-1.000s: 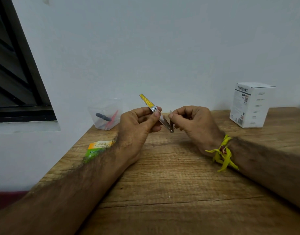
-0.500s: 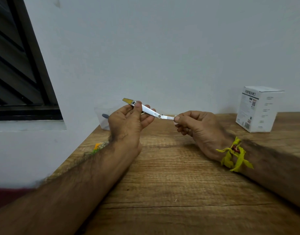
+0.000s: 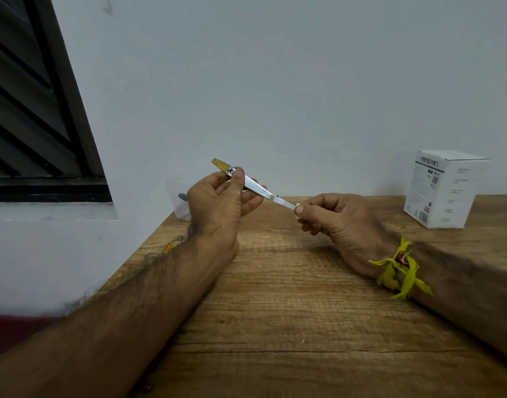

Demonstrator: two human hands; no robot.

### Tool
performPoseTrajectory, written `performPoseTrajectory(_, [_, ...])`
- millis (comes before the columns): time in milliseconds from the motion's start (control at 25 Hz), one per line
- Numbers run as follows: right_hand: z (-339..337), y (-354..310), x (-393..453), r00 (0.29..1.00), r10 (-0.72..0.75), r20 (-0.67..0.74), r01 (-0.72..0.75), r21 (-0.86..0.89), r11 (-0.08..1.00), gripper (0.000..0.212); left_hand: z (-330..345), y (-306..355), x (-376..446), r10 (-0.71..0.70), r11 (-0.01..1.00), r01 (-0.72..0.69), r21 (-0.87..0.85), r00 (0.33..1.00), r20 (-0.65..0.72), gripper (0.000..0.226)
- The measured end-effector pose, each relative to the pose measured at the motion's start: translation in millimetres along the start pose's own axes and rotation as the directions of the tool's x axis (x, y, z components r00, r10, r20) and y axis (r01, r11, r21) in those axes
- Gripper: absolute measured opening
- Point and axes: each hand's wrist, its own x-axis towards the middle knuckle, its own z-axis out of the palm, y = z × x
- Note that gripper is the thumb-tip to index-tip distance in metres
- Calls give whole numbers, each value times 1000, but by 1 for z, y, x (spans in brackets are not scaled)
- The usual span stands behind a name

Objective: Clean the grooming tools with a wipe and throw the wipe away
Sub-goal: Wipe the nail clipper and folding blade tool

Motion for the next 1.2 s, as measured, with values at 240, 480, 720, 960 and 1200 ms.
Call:
performPoseTrajectory(240, [-3,-3,1,995,43,-85,-35,96,995,13,-6,-3,4,-38,989,42,138,999,-32,20])
performPoseTrajectory(480, [-5,-4,-1,998,24,-58,-20,73,997,13,3,-25,-13,-207,964,159,213,951,229,21])
performPoseTrajectory(720, [-6,-5,-2,997,-60,-52,61,24,998,47,-1,-27,-14,-261,965,241,101,913,313,20])
performPoseTrajectory(960, [-5,-6,-2,993,32,-115,-20,103,995,33,0,-27,-18,-256,960,189,206,892,373,9])
performPoseTrajectory(1200, [1,-11,-10,951,-253,-176,189,-312,931,4,-1,-32,-17,-207,972,135,190,878,433,47])
